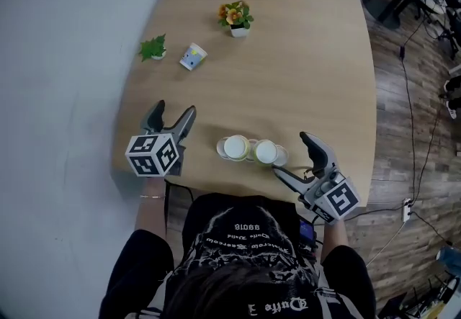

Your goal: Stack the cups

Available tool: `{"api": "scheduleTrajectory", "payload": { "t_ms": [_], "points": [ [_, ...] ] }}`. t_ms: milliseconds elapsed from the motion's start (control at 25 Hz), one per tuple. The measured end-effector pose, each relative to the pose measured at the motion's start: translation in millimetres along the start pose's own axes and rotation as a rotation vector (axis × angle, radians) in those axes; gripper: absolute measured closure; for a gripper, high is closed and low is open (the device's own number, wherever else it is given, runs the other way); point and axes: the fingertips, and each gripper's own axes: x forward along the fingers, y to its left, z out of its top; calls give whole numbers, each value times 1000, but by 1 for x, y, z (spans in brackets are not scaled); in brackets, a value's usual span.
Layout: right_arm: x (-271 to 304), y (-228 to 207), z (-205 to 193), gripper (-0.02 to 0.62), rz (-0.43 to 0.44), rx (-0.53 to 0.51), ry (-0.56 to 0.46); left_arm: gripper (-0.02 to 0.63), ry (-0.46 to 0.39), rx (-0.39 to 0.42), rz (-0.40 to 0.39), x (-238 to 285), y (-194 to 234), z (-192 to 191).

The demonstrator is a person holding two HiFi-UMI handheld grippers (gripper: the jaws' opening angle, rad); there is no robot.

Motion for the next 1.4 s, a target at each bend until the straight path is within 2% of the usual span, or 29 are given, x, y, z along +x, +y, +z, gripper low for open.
{"api": "scheduleTrajectory", "payload": {
  "t_ms": [160, 240, 520, 720, 960, 1120, 1280, 1320, 1360, 1400],
  "points": [
    [-26, -10, 21, 169, -141, 46, -63, 209, 70, 82, -4, 50, 24, 4],
    [-39, -15, 28, 169, -224, 60, -90, 209, 103, 97, -10, 77, 39, 2],
    [-74, -32, 45, 169, -492, 64, -78, 209, 138, 6, -27, 148, 85, -23],
    [-83, -31, 41, 174, -617, 81, -61, 209, 163, 14, -58, 185, 107, -33],
    [-82, -26, 21, 176, -678, 118, -16, 209, 232, 144, -132, 211, 108, -41],
    [-75, -20, 7, 176, -685, 138, 20, 209, 310, 151, -152, 219, 104, -56],
    [-72, -14, -8, 176, -704, 174, 38, 209, 315, 158, -149, 224, 105, -57],
    [-73, -14, -10, 176, -710, 180, 39, 236, 308, 158, -136, 226, 106, -56],
    [-73, -14, -11, 184, -715, 183, 39, 317, 299, 157, -122, 226, 108, -55],
    [-74, -13, -12, 196, -719, 185, 38, 345, 292, 155, -115, 226, 109, -55]
  ]
}}
